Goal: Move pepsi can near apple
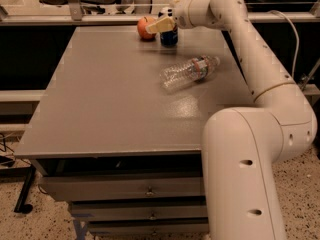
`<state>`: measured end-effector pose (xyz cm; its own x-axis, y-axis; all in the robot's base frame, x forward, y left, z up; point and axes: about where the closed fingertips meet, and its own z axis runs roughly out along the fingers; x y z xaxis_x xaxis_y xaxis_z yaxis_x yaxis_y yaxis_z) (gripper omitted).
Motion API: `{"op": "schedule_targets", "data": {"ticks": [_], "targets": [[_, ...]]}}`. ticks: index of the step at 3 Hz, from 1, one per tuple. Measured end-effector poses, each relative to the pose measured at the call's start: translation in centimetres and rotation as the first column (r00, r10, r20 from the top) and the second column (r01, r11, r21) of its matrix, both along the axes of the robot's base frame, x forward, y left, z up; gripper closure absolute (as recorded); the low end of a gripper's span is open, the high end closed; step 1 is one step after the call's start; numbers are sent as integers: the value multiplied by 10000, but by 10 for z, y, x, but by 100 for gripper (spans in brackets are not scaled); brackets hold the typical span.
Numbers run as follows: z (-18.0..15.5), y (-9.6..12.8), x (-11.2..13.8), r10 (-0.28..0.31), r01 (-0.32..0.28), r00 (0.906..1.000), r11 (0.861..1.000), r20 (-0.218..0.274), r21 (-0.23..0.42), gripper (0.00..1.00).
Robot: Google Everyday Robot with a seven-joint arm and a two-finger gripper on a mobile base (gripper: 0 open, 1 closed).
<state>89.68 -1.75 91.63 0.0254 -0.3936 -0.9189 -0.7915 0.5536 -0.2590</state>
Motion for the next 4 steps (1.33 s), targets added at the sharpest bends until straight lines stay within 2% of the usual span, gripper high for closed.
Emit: {"op": "schedule_targets", "data": {"ticks": [1,2,3,4], "targets": [[-1,-4,-1,-101,101,9999,9999,-72,55,0],[7,-21,-10,-313,314,9995,9993,-50,192,0],[29,-48,-36,-228,223,9996,9994,161,281,0],[53,-86,-69,-258,228,9977,9986,634,474,0]]}}
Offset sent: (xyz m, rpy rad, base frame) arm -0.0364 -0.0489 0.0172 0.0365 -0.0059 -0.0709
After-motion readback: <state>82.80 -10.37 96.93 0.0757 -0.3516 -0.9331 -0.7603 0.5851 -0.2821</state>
